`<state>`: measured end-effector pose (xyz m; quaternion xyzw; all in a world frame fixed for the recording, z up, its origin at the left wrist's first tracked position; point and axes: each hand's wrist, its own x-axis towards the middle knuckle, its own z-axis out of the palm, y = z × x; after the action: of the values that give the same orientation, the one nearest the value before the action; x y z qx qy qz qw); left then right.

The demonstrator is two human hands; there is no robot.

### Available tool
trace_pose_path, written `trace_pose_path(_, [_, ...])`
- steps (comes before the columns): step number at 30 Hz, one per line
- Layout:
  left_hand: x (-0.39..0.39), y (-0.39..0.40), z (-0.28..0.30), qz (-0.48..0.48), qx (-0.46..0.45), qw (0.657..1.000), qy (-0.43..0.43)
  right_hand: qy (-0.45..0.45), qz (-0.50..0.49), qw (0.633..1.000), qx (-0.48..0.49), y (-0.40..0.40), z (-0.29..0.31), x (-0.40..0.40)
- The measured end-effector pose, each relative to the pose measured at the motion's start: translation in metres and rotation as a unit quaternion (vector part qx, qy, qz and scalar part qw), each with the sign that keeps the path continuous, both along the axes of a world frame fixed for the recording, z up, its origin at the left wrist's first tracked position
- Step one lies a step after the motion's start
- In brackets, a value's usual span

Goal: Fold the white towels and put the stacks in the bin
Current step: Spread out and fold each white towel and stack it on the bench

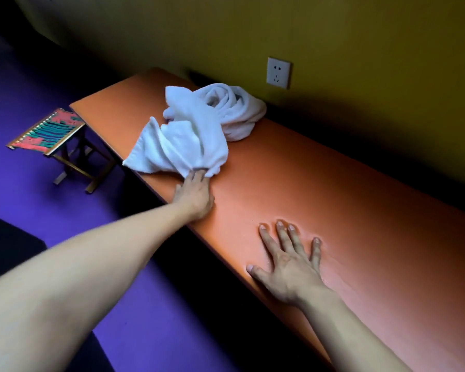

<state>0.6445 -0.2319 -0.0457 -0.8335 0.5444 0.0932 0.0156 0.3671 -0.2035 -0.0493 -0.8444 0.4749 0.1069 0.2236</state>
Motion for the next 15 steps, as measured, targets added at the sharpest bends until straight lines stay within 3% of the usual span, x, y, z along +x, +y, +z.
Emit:
trace_pose_path(2, [-0.022, 0.024, -0.009, -0.009, -0.045, 0.998, 0.032, 0.000, 0.001, 1.000, 0.005, -0.001, 0.001, 0.000])
trace_pose_path(6, [-0.058, 0.060, -0.011, -0.073, -0.046, 0.996, 0.013, -0.016, 0.009, 1.000, 0.024, -0.006, 0.008, -0.005])
trace_pose_path(11, [-0.105, 0.103, -0.004, -0.137, -0.053, 0.987, 0.060, -0.111, 0.010, 0.993, 0.030, 0.001, 0.017, -0.039])
trace_pose_path(15, [-0.152, 0.133, -0.003, -0.203, -0.125, 0.969, 0.059, -0.153, -0.015, 0.988, 0.033, 0.031, 0.011, -0.080])
